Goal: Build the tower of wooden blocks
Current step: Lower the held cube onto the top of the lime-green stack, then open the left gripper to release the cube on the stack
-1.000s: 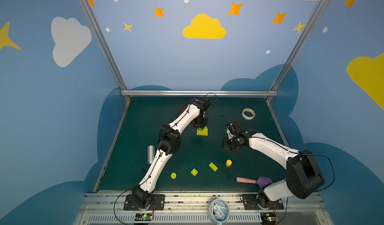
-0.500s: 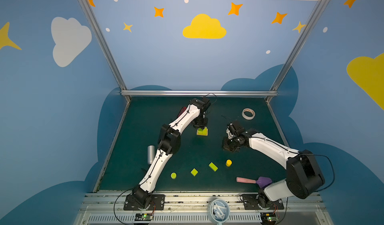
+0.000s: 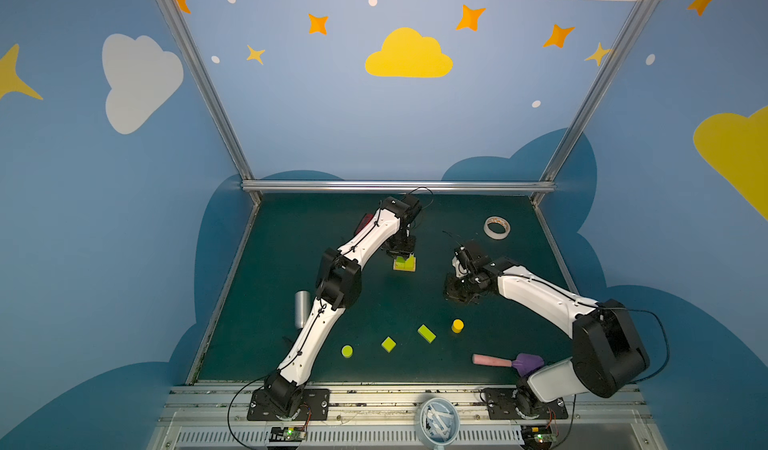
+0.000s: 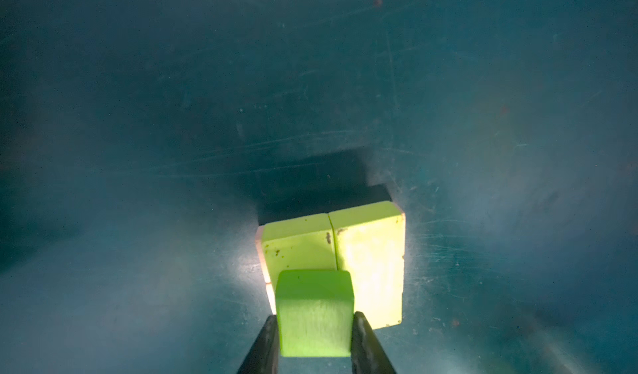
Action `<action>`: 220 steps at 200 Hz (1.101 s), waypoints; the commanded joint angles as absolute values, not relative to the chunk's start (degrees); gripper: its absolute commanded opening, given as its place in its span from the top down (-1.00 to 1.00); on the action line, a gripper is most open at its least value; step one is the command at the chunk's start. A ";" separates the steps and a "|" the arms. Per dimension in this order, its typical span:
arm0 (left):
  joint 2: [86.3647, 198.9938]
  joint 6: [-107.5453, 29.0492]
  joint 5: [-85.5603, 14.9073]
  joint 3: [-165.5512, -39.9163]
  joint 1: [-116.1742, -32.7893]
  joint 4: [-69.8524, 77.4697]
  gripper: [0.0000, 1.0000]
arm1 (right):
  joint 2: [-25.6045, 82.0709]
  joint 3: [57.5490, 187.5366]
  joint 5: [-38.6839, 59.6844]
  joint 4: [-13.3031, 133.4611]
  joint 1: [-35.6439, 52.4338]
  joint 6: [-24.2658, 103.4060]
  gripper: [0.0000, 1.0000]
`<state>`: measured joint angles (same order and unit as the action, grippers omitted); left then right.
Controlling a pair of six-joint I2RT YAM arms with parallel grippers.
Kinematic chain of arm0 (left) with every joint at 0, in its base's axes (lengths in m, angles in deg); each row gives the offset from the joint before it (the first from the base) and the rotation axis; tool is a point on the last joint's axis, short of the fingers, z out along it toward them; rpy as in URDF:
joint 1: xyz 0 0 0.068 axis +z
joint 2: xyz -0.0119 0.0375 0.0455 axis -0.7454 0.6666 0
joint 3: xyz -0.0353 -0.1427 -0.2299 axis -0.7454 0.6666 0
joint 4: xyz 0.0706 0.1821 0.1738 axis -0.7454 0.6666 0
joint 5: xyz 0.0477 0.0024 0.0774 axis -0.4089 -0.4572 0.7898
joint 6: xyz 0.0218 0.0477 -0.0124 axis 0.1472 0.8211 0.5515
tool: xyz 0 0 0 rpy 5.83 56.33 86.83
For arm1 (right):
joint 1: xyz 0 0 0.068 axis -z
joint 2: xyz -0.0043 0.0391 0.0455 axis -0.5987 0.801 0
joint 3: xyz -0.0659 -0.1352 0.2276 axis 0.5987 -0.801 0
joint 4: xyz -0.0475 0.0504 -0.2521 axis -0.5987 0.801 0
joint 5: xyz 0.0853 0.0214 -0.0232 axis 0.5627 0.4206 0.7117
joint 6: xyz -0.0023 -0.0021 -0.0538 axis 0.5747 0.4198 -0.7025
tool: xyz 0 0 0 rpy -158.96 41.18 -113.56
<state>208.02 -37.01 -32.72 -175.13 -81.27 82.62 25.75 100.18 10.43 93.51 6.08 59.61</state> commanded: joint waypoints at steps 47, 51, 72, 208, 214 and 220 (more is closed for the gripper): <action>210.04 -37.32 -31.67 -176.26 -81.42 83.68 0.26 | 26.04 99.25 10.74 93.06 6.37 60.45 1.00; 210.04 -37.36 -31.73 -176.28 -81.41 83.66 0.26 | 26.04 99.25 10.73 93.01 6.29 60.45 1.00; 210.08 -37.64 -31.73 -176.52 -81.38 83.70 0.26 | 25.99 99.25 10.73 93.01 6.33 60.45 1.00; 208.59 -38.14 -32.37 -178.26 -81.42 84.56 0.04 | 25.45 98.90 10.83 92.74 6.29 60.54 1.00; 208.45 -38.19 -32.33 -178.26 -81.41 84.61 0.04 | 25.42 98.96 10.83 92.75 6.34 60.54 1.00; 208.38 -38.28 -32.37 -178.30 -81.41 84.71 0.04 | 25.35 98.82 10.83 92.75 6.36 60.54 1.00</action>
<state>209.55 -37.93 -32.74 -177.19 -81.25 82.90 25.79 99.59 10.58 92.76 6.10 60.46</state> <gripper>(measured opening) 0.477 0.048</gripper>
